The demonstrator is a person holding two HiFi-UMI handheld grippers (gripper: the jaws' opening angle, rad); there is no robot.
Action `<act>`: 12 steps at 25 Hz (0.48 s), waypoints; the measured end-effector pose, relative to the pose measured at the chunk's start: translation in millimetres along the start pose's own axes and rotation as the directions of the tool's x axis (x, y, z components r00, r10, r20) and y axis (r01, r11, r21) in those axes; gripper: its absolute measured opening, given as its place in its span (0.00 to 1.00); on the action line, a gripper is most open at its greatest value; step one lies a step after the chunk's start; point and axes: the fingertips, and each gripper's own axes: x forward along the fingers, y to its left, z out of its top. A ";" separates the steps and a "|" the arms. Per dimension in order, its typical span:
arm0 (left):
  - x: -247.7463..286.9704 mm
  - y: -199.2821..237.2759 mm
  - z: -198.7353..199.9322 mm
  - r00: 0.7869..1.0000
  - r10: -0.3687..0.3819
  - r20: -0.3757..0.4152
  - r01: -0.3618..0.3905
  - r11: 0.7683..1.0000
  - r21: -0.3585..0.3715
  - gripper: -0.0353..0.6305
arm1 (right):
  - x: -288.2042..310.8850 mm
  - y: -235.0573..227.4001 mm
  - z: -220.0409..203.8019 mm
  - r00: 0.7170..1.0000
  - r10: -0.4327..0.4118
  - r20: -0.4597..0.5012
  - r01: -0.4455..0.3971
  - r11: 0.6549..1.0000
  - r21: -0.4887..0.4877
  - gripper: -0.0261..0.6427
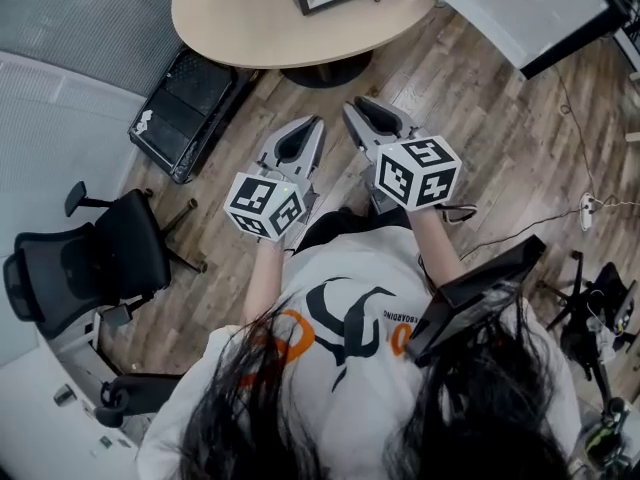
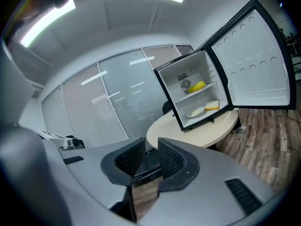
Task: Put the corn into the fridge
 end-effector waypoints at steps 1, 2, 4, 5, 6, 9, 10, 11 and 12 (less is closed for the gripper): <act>-1.4 -1.6 0.4 1.000 -0.004 0.003 0.004 1.000 0.003 0.07 | -1.6 1.5 -0.2 1.000 -0.002 0.003 0.002 1.000 -0.001 0.17; -2.6 -2.9 1.2 1.000 -0.008 0.006 0.008 1.000 0.006 0.07 | -3.1 2.9 0.0 1.000 -0.003 0.006 0.003 1.000 -0.002 0.17; -4.2 -5.0 3.9 1.000 -0.015 0.015 0.015 1.000 0.011 0.07 | -5.8 5.3 1.5 1.000 -0.007 0.012 0.007 1.000 -0.009 0.17; -4.8 -5.9 5.1 1.000 -0.018 0.018 0.018 1.000 0.015 0.07 | -6.8 6.4 2.3 1.000 -0.008 0.013 0.008 1.000 -0.015 0.17; -5.5 -6.8 5.9 1.000 -0.021 0.020 0.021 1.000 0.018 0.07 | -7.6 7.4 2.6 1.000 -0.009 0.013 0.009 1.000 -0.020 0.17; -8.3 -9.5 6.7 0.999 -0.026 0.024 0.025 0.999 0.023 0.07 | -9.4 10.7 1.1 1.000 -0.008 0.011 0.008 1.000 -0.029 0.17; -9.3 -9.8 7.4 0.999 -0.026 0.026 0.025 0.999 0.024 0.07 | -9.5 12.0 0.7 1.000 -0.006 0.011 0.006 1.000 -0.028 0.17; -10.2 -9.3 8.6 0.999 -0.025 0.029 0.025 0.999 0.025 0.07 | -9.0 13.5 0.7 1.000 -0.003 0.011 0.004 1.000 -0.028 0.17; -11.1 -8.0 10.0 0.999 -0.024 0.032 0.023 0.999 0.026 0.07 | -8.0 15.0 0.9 1.000 0.000 0.010 0.001 1.000 -0.027 0.17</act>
